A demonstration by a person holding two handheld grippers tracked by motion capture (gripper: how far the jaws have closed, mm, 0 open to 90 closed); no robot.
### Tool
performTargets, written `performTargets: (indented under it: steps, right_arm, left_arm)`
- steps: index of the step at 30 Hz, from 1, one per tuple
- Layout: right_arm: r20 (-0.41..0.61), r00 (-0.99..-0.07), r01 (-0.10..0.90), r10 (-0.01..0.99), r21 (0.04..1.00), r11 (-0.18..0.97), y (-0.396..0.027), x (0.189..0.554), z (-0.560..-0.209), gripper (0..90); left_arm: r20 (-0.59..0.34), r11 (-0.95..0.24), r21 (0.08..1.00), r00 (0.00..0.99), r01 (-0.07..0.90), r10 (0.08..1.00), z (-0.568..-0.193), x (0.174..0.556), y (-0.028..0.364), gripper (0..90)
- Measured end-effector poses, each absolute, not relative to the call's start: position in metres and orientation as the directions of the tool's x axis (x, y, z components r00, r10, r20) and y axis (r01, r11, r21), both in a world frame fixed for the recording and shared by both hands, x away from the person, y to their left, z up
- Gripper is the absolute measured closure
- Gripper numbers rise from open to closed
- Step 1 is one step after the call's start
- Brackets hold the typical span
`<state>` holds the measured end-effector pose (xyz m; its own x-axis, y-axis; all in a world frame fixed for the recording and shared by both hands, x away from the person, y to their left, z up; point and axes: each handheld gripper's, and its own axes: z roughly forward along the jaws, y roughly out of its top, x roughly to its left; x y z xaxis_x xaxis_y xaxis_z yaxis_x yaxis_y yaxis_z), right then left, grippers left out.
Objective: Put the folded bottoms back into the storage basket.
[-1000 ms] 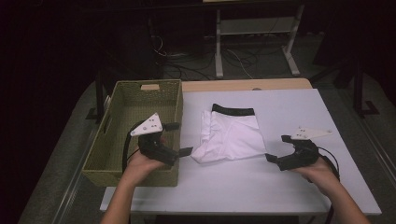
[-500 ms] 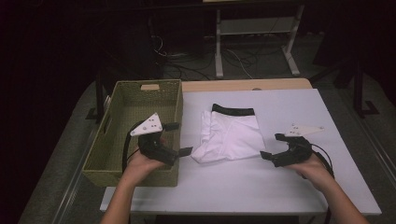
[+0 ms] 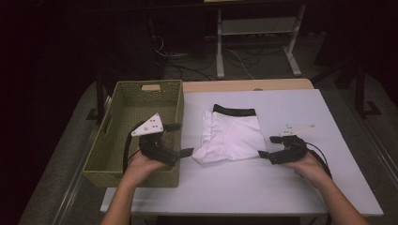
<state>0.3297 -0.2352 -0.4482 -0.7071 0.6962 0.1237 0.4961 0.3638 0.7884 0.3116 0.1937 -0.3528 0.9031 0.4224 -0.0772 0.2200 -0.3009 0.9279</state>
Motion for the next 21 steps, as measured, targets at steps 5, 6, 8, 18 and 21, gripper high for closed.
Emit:
performTargets:
  steps: [5,6,8,18,21]
  right_arm:
    - [0.121,-0.710,0.506,0.694,0.773,0.383,-0.234,0.332,-0.454,23.0]
    - [0.120,-0.712,0.506,0.692,0.770,0.388,-0.234,0.332,-0.455,23.8]
    - [0.115,-0.714,0.509,0.691,0.763,0.399,-0.233,0.331,-0.457,25.5]
    - [0.120,-0.721,0.521,0.682,0.743,0.420,-0.235,0.332,-0.465,34.9]
    - [0.110,-0.724,0.517,0.681,0.741,0.429,-0.235,0.331,-0.467,39.3]
  left_arm:
    - [-0.075,-0.305,0.927,0.904,0.219,0.420,-0.353,0.311,0.193,0.0]
    - [-0.074,-0.305,0.927,0.904,0.218,0.421,-0.353,0.312,0.193,0.1]
    - [-0.075,-0.304,0.927,0.904,0.219,0.421,-0.353,0.312,0.193,0.1]
    - [-0.079,-0.299,0.928,0.904,0.220,0.420,-0.353,0.312,0.194,0.0]
    - [-0.081,-0.298,0.929,0.905,0.220,0.418,-0.353,0.312,0.194,0.1]
